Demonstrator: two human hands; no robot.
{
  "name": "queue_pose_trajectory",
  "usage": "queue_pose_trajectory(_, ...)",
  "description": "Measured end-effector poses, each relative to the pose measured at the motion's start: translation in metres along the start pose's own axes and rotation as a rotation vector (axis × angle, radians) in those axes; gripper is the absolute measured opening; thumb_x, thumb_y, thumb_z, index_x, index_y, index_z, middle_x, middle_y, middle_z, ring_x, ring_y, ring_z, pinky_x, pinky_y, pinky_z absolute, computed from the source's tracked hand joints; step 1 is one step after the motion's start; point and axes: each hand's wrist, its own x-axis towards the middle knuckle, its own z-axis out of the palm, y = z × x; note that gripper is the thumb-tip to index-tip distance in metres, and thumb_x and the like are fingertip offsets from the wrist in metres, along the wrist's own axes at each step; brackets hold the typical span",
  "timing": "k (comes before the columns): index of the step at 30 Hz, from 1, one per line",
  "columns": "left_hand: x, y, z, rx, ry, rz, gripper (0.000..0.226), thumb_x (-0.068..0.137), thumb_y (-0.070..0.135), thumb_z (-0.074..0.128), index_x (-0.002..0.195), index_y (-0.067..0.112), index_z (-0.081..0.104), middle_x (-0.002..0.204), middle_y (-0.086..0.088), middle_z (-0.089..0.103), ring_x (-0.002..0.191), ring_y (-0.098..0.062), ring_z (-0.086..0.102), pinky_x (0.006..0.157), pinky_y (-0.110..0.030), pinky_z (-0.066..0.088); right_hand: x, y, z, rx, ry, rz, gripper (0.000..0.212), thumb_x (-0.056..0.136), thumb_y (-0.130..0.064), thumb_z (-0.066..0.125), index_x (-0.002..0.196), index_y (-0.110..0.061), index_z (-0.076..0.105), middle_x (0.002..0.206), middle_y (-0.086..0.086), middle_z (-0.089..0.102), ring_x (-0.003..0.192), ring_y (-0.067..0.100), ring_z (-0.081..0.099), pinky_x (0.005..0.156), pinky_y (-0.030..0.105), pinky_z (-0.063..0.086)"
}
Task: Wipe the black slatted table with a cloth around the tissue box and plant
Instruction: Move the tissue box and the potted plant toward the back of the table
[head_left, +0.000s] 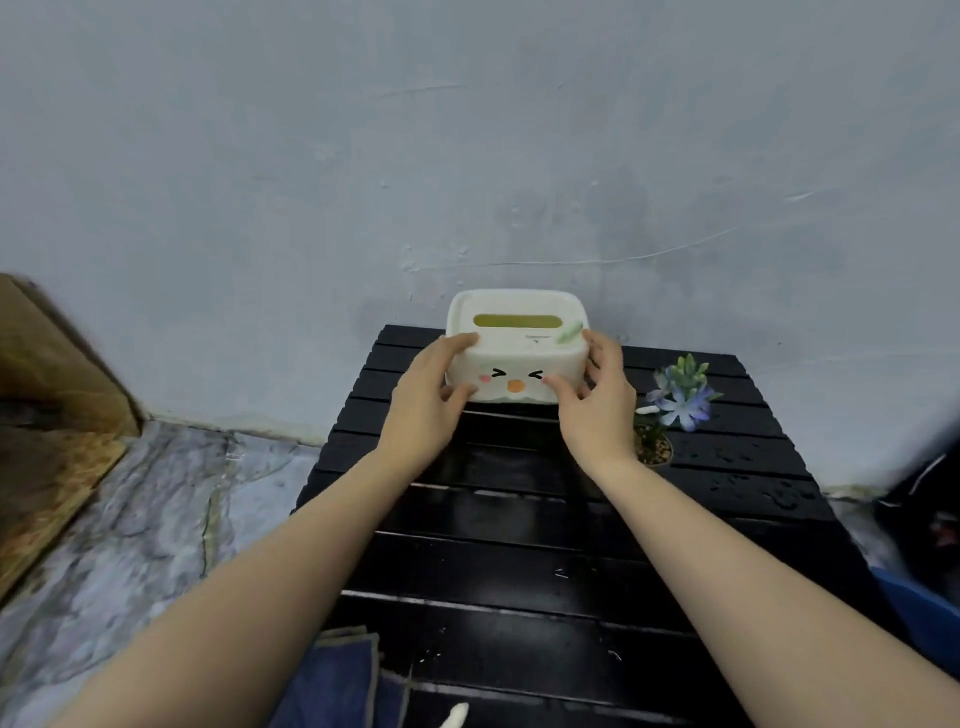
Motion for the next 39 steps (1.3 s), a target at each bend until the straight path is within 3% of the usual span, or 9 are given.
queue_pose_trajectory(4,0.031,-0.016,0.011,0.044,-0.007,0.016,0.058,0.088,0.006,0.063,0.132,0.041,0.047,0.128,0.018,0.051,0.121,-0.012,0.054,0.094,-0.037,0.055,0.029,0.01,0.017,-0.04,0.023,0.033,0.058,0.09,-0.011,0.07,0.135,-0.033,0.042,0.136,0.0,0.057,0.128,0.02,0.054,0.107,0.045,0.048)
queue_pose_trajectory(13,0.055,-0.044,0.029,0.15,-0.045,0.017,0.058,0.089,0.01,0.061,0.135,0.041,0.044,0.137,0.01,0.051,0.121,-0.014,0.051,0.098,-0.04,0.052,0.056,0.025,0.026,-0.186,-0.049,0.079,0.051,0.096,-0.009,0.062,0.137,-0.021,0.035,0.128,0.003,0.05,0.114,0.019,0.049,0.091,0.029,0.041)
queue_pose_trajectory(23,0.056,-0.046,0.02,0.21,-0.194,0.026,0.082,0.09,0.003,0.057,0.149,0.047,0.021,0.147,0.006,0.04,0.126,-0.015,0.047,0.103,-0.042,0.047,0.056,0.027,0.023,-0.269,-0.129,0.051,0.066,0.093,-0.007,0.061,0.147,-0.026,0.028,0.142,0.003,0.045,0.13,0.022,0.045,0.109,0.045,0.043)
queue_pose_trajectory(26,0.052,-0.039,0.016,0.26,-0.134,0.019,0.079,0.092,0.006,0.057,0.149,0.045,0.02,0.154,-0.001,0.035,0.142,-0.02,0.034,0.113,-0.046,0.037,0.046,0.013,0.024,-0.274,-0.101,0.004,0.07,0.092,-0.005,0.061,0.15,-0.022,0.027,0.147,0.001,0.04,0.136,0.023,0.037,0.115,0.046,0.036)
queue_pose_trajectory(28,0.048,-0.029,0.012,0.233,-0.057,0.025,0.069,0.092,0.008,0.058,0.148,0.037,0.03,0.149,0.001,0.041,0.138,-0.018,0.038,0.111,-0.044,0.04,0.036,-0.001,0.024,-0.25,-0.109,-0.026,0.073,0.092,-0.005,0.062,0.153,-0.02,0.024,0.15,0.002,0.038,0.139,0.022,0.035,0.115,0.038,0.036)
queue_pose_trajectory(32,0.023,0.015,-0.002,0.11,0.049,0.061,0.045,0.091,0.018,0.062,0.133,0.026,0.05,0.123,0.002,0.053,0.107,-0.011,0.056,0.088,-0.03,0.054,-0.008,-0.037,0.008,-0.187,-0.147,-0.08,0.059,0.1,-0.016,0.056,0.152,-0.022,0.029,0.151,0.001,0.039,0.129,0.007,0.038,0.095,0.001,0.028)
queue_pose_trajectory(33,0.012,0.027,-0.006,0.082,0.057,0.073,0.04,0.091,0.021,0.063,0.129,0.024,0.053,0.119,0.003,0.055,0.103,-0.01,0.058,0.084,-0.026,0.054,-0.022,-0.045,0.002,-0.171,-0.143,-0.108,0.054,0.102,-0.019,0.054,0.151,-0.023,0.032,0.15,0.0,0.041,0.127,0.006,0.039,0.096,0.002,0.028)
queue_pose_trajectory(37,-0.038,0.07,-0.024,0.0,0.063,0.116,0.027,0.091,0.021,0.064,0.117,0.021,0.059,0.109,0.008,0.061,0.094,-0.007,0.06,0.075,-0.017,0.05,-0.08,-0.057,-0.023,-0.116,-0.112,-0.187,0.047,0.099,-0.02,0.056,0.144,-0.026,0.043,0.143,-0.004,0.05,0.135,0.012,0.044,0.114,0.038,0.039)
queue_pose_trajectory(39,-0.064,0.086,-0.03,-0.011,0.044,0.138,0.024,0.091,0.02,0.064,0.114,0.02,0.06,0.105,0.007,0.062,0.09,-0.009,0.061,0.073,-0.014,0.048,-0.109,-0.061,-0.037,-0.13,-0.078,-0.198,0.044,0.098,-0.019,0.058,0.141,-0.026,0.048,0.139,-0.005,0.054,0.134,0.013,0.046,0.112,0.042,0.041)
